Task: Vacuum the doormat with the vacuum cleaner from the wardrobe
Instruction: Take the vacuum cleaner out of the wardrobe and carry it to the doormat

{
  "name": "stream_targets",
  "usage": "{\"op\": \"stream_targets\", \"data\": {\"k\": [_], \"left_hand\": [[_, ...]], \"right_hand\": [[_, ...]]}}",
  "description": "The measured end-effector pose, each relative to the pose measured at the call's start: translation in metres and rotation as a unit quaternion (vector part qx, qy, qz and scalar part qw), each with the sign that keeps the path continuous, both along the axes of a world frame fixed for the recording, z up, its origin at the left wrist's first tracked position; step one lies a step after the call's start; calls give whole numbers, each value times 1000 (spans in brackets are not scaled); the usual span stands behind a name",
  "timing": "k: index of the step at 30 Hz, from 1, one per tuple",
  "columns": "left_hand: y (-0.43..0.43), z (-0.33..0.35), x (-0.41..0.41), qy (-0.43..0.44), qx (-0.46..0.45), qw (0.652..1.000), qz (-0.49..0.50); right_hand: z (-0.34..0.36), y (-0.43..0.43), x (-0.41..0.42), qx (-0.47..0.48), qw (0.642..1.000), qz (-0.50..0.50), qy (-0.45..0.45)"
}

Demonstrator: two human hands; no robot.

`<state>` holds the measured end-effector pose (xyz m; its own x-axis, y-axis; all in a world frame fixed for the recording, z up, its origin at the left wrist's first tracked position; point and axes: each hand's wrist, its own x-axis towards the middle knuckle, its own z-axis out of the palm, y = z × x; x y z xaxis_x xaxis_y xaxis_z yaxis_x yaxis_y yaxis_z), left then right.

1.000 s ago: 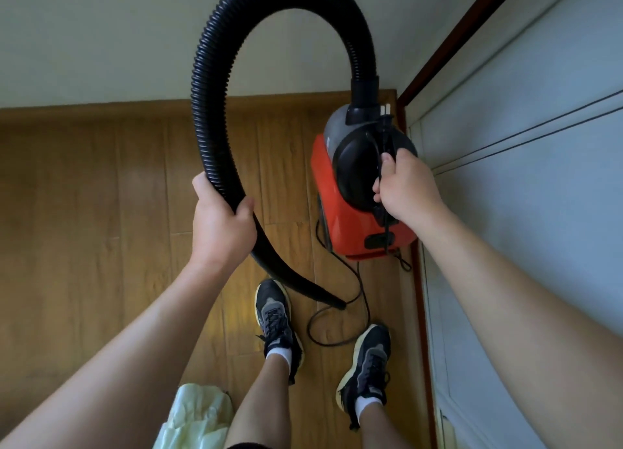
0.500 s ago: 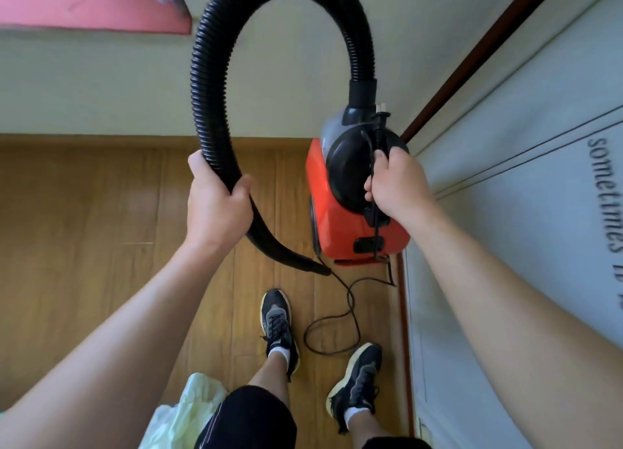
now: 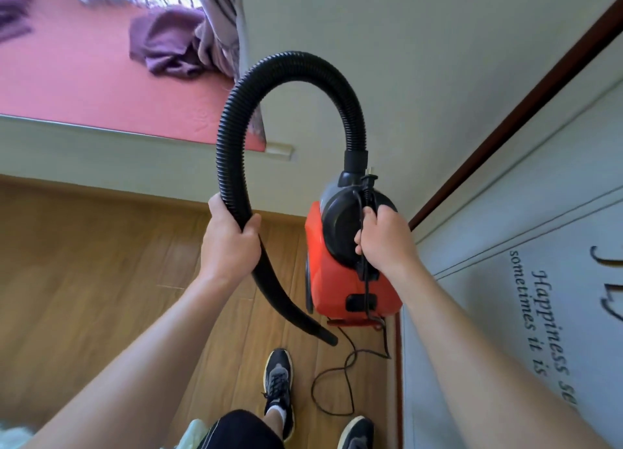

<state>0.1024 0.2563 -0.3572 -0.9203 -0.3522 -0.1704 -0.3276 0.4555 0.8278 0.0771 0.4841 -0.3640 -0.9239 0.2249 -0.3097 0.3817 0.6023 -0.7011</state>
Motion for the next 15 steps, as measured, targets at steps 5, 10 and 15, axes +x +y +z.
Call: {"op": "stream_targets", "data": {"k": [5,10,15], "left_hand": [[-9,60,14,33,0,999,18],[-19,118,37,69,2,997,37],[-29,168,64,83,10,994,65]], "right_hand": [[68,-15,13,-51,998,12,28],[129,-28,32,-85,993,34,70],[185,-41,48,-117,985,57,117]]}}
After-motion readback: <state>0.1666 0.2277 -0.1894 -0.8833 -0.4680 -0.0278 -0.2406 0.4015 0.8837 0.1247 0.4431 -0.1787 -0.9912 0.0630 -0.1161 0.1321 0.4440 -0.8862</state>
